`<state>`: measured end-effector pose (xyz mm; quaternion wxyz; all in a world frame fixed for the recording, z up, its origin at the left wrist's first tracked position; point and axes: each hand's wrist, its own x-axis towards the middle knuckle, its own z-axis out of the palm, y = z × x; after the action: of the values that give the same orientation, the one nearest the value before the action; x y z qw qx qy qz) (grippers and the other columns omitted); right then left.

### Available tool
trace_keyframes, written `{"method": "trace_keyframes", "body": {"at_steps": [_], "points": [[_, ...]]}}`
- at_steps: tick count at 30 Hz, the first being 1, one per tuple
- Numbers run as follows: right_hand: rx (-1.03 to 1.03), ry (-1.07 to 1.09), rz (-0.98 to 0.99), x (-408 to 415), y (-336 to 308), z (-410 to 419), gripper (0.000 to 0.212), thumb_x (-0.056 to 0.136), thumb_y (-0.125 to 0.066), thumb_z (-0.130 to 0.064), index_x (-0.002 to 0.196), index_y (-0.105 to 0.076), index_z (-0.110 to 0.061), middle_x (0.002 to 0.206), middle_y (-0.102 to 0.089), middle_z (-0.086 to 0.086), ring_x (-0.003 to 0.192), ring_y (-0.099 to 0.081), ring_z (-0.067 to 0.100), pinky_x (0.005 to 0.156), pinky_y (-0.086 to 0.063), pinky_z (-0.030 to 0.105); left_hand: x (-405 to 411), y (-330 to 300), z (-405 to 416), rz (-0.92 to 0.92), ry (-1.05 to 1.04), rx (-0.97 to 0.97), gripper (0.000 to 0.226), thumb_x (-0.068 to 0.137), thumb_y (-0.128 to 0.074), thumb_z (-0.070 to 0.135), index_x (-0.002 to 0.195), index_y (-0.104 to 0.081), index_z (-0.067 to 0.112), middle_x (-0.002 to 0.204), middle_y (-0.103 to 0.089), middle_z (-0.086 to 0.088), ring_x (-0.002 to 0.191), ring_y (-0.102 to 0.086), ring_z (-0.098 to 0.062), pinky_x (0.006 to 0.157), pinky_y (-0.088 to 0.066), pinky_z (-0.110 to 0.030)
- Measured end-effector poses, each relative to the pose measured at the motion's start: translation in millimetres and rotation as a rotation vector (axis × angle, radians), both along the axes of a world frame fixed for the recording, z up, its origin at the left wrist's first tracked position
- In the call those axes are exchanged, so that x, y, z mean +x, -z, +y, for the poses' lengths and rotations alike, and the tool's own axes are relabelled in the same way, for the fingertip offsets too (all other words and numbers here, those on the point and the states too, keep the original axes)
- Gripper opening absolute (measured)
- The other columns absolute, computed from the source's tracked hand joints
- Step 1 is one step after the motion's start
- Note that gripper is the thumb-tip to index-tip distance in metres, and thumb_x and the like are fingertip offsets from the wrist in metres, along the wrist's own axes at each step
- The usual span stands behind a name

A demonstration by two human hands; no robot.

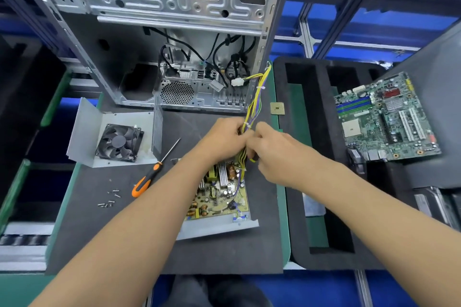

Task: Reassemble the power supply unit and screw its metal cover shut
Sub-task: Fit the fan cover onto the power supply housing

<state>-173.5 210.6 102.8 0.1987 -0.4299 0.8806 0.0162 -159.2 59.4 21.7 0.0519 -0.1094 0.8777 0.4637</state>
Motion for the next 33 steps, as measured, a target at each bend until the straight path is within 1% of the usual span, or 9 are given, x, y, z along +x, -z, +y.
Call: {"method": "trace_keyframes", "body": {"at_steps": [3, 7, 13, 16, 18, 21, 25, 30, 33], "points": [[0.036, -0.023, 0.072, -4.4, -0.3, -5.0, 0.014, 0.095, -0.056, -0.014, 0.107, -0.061, -0.016, 0.095, -0.038, 0.001, 0.076, -0.049, 0.029, 0.075, -0.049, 0.041, 1.9, -3.0, 2.8, 0.02, -0.06, -0.01, 0.037, 0.089, -0.059, 0.023, 0.057, -0.041, 0.02, 0.056, -0.042, 0.006, 0.053, -0.033, -0.01, 0.046, -0.029, -0.021], [0.078, 0.03, 0.096, -11.6, 0.6, 0.5, 0.021, 0.1, -0.055, -0.032, 0.108, -0.065, -0.016, 0.092, -0.04, 0.0, 0.086, -0.058, 0.032, 0.076, -0.044, 0.036, 13.5, -4.9, 9.1, 0.129, -0.143, -0.01, 0.033, 0.077, -0.053, 0.031, 0.054, -0.034, 0.018, 0.046, -0.034, 0.009, 0.048, -0.032, -0.01, 0.045, -0.027, -0.023], [0.039, 0.074, 0.1, -7.9, 5.8, 1.5, 0.017, 0.099, -0.057, -0.028, 0.105, -0.064, -0.014, 0.091, -0.038, 0.001, 0.069, -0.041, 0.028, 0.068, -0.04, 0.035, 14.7, -2.7, 1.6, 0.131, -0.132, 0.023, 0.034, 0.095, -0.059, 0.037, 0.074, -0.06, 0.011, 0.058, -0.069, 0.002, 0.064, -0.067, -0.002, 0.068, -0.053, -0.03], [0.037, 0.084, 0.099, -6.7, 8.4, 0.8, 0.015, 0.099, -0.057, -0.026, 0.104, -0.063, -0.013, 0.092, -0.042, 0.003, 0.059, -0.036, 0.023, 0.066, -0.04, 0.036, 15.9, -1.2, -5.6, 0.12, -0.105, -0.165, 0.031, 0.097, -0.052, 0.042, 0.079, -0.047, 0.017, 0.062, -0.058, 0.002, 0.073, -0.061, -0.028, 0.064, -0.049, -0.04], [0.034, 0.083, 0.099, -5.1, 9.5, 0.0, 0.013, 0.099, -0.058, -0.024, 0.104, -0.062, -0.013, 0.093, -0.042, 0.003, 0.061, -0.039, 0.025, 0.065, -0.043, 0.037, 18.5, 1.0, -10.9, 0.095, -0.081, -0.274, 0.031, 0.099, -0.047, 0.046, 0.081, -0.041, 0.021, 0.069, -0.052, -0.001, 0.073, -0.051, -0.032, 0.061, -0.041, -0.041], [0.029, 0.062, 0.109, -2.1, 9.9, -2.8, 0.015, 0.099, -0.056, -0.023, 0.107, -0.063, -0.013, 0.094, -0.043, 0.005, 0.069, -0.043, 0.029, 0.069, -0.05, 0.042, 19.8, 2.7, -13.3, 0.103, -0.097, -0.156, 0.033, 0.101, -0.047, 0.043, 0.083, -0.047, 0.016, 0.07, -0.054, 0.0, 0.067, -0.052, -0.019, 0.059, -0.036, -0.037], [0.046, 0.043, 0.127, 0.1, 8.9, -6.8, 0.017, 0.1, -0.054, -0.023, 0.111, -0.06, -0.011, 0.095, -0.038, 0.005, 0.071, -0.042, 0.029, 0.068, -0.047, 0.041, 23.8, -0.4, -11.5, 0.201, -0.081, 0.007, 0.032, 0.101, -0.054, 0.036, 0.082, -0.061, 0.011, 0.068, -0.067, 0.007, 0.063, -0.057, -0.001, 0.063, -0.041, -0.025], [0.063, 0.04, 0.132, 0.2, 8.1, -8.6, 0.017, 0.1, -0.053, -0.019, 0.112, -0.06, -0.009, 0.095, -0.038, 0.006, 0.07, -0.04, 0.029, 0.066, -0.043, 0.039, 24.4, -1.0, -20.2, 0.127, 0.001, 0.348, 0.018, 0.102, -0.057, 0.026, 0.085, -0.061, 0.02, 0.062, -0.069, 0.001, 0.05, -0.048, -0.017, 0.049, -0.036, -0.025], [0.068, 0.013, 0.147, -0.1, 8.8, -10.3, 0.018, 0.1, -0.054, -0.021, 0.113, -0.06, -0.01, 0.094, -0.035, 0.005, 0.068, -0.038, 0.027, 0.064, -0.038, 0.037, 21.2, 1.6, -20.5, 0.139, -0.028, 0.259, 0.023, 0.1, -0.059, 0.031, 0.083, -0.061, 0.016, 0.056, -0.067, 0.003, 0.046, -0.05, -0.007, 0.048, -0.037, -0.019]]}}
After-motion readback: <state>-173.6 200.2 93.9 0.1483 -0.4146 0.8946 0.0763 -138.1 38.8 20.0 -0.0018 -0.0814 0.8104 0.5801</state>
